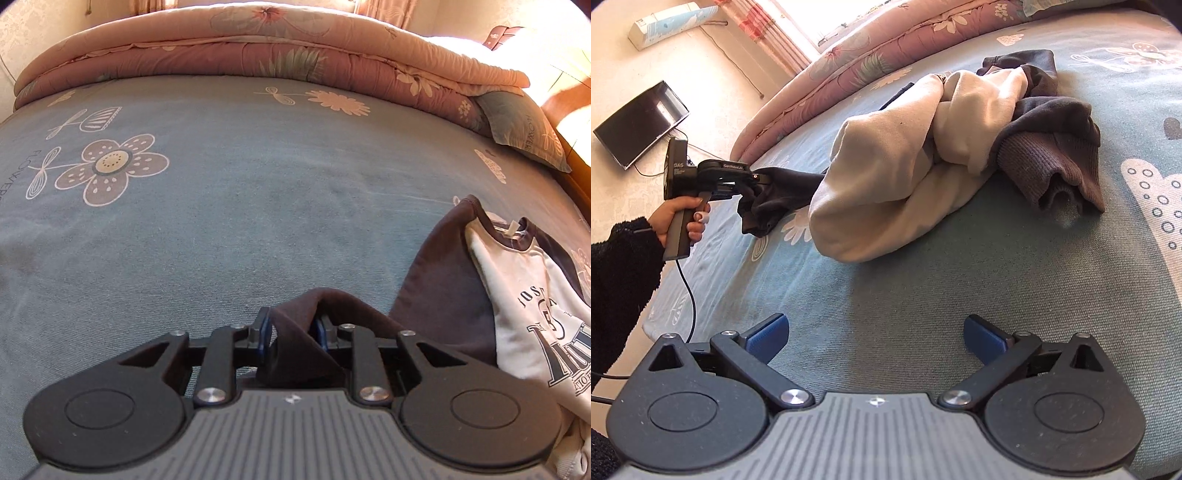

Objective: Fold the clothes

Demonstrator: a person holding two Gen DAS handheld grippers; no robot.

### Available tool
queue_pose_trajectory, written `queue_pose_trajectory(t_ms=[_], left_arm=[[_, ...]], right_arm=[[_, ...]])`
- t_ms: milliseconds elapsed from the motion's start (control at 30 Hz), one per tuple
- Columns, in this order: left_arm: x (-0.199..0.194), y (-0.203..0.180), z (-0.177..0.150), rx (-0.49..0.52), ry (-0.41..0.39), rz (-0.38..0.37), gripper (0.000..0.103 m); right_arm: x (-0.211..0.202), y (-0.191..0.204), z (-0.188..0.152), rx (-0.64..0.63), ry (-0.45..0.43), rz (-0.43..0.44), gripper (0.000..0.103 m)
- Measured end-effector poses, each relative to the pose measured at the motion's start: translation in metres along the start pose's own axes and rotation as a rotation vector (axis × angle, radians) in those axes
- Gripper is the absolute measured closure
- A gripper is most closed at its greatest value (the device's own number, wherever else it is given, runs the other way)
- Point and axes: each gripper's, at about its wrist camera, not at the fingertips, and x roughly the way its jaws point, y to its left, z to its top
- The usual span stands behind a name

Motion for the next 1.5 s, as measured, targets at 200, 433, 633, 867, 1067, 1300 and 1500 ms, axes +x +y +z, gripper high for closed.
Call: queue_pose_trajectory(t_ms=[200,433,633,867,1067,1300,1500], left_arm=[[-0.025,0.027,-0.014,-0.069,-0.032,-0.057,0.061],[-0.047,0.063,-0.046,-0.214,-0.043,-0.111,0.057],[-0.036,0.077,-0.079,-0.396,-0.039,-0.229,0.057],[-0.019,0.094,-0.103,-0.586,-0.06,-0.348,0.056],[-0.003,0.087,-0.095,-0.628,-0.092,-0.358,0.057],[0.005,0.087,-0.1,-0.678,-0.088,-0.393,0.066],[0.014,0.094,-0.113,-0.778,-0.135,-0.405,0.083]], right_arm=[[0.0,0.004,-0.001,-0.014,0.003,-0.016,0.0],[0.001,-0.001,0.003,0.026,-0.015,0.012,0.0],[0.002,0.005,0.003,-0.003,-0.008,-0.006,0.0],[0.002,0.007,0.002,-0.018,-0.003,-0.02,0.0],[0.006,0.009,0.003,-0.018,-0.001,-0.03,0.0],[0.007,0.011,0.003,-0.021,-0.007,-0.034,0.0],[0.007,0.011,0.003,-0.011,-0.019,-0.032,0.0]])
